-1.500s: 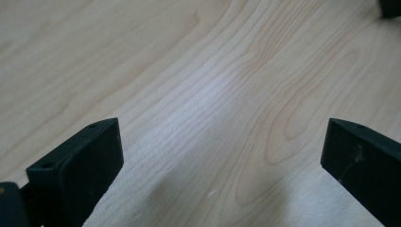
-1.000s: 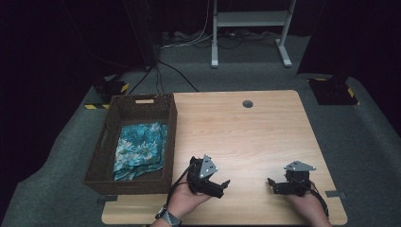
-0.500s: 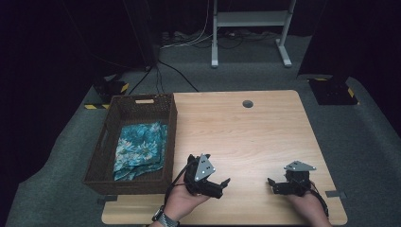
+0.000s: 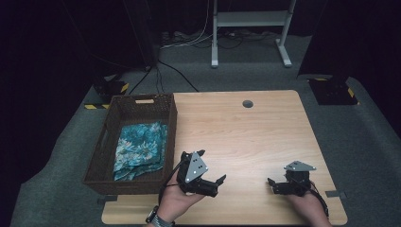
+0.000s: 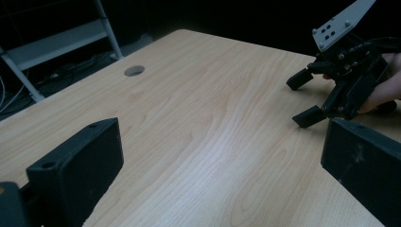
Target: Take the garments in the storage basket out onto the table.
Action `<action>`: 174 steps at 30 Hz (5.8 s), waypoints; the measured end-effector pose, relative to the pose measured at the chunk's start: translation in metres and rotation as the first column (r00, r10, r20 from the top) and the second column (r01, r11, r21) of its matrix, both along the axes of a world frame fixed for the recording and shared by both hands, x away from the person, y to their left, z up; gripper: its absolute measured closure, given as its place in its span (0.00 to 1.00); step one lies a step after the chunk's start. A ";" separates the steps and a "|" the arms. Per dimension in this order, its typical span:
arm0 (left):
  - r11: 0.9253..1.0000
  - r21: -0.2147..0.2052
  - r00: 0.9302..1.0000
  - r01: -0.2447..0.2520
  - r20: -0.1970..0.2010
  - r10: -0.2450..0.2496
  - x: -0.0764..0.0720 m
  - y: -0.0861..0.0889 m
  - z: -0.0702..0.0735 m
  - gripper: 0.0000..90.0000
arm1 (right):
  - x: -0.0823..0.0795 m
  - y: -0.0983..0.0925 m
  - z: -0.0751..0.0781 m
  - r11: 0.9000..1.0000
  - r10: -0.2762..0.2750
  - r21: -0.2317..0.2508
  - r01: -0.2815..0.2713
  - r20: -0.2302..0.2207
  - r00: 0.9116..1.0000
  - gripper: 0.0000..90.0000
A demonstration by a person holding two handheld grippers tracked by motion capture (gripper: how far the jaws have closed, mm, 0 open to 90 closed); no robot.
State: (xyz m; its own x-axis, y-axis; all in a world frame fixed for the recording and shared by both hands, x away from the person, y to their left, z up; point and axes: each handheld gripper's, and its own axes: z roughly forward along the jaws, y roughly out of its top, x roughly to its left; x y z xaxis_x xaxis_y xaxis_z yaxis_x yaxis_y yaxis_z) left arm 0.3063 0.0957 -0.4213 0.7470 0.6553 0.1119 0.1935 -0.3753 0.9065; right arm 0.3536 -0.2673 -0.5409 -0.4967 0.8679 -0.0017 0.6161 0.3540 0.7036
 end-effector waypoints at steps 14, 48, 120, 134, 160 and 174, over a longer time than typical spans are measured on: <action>0.998 -0.035 0.998 -0.050 0.032 0.052 -0.003 0.024 0.016 0.00 | 0.000 0.000 0.000 1.000 -0.001 0.001 0.001 -0.001 1.000 0.00; 0.974 -0.093 0.977 -0.206 0.033 0.210 -0.003 0.099 0.038 0.00 | 0.000 0.000 0.000 1.000 -0.001 0.004 0.001 -0.002 1.000 0.00; 0.883 0.026 0.869 -0.470 -0.165 0.467 0.061 0.193 0.017 0.00 | -0.001 0.000 0.000 1.000 0.025 0.003 -0.025 0.000 1.000 0.00; 0.907 0.136 0.846 -0.398 -0.327 0.421 0.092 0.193 0.013 0.00 | -0.001 0.000 0.000 1.000 0.026 0.002 -0.026 0.001 1.000 0.00; 0.891 0.286 0.729 -0.352 -0.513 0.452 0.128 0.201 -0.014 0.03 | -0.001 0.000 0.000 1.000 0.027 0.006 -0.027 -0.001 1.000 0.00; 0.857 0.428 0.692 -0.287 -0.527 0.494 0.152 0.184 -0.034 0.08 | -0.001 0.000 0.000 0.999 0.030 0.011 -0.030 -0.003 1.000 0.00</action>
State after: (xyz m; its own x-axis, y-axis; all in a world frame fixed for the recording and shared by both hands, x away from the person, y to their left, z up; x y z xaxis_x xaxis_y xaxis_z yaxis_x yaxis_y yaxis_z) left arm 0.4582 0.2796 -0.4548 0.4030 0.9147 -0.0309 0.8422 -0.3575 0.4036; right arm 0.3528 -0.2674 -0.5407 -0.5223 0.8527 0.0092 0.6074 0.3644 0.7059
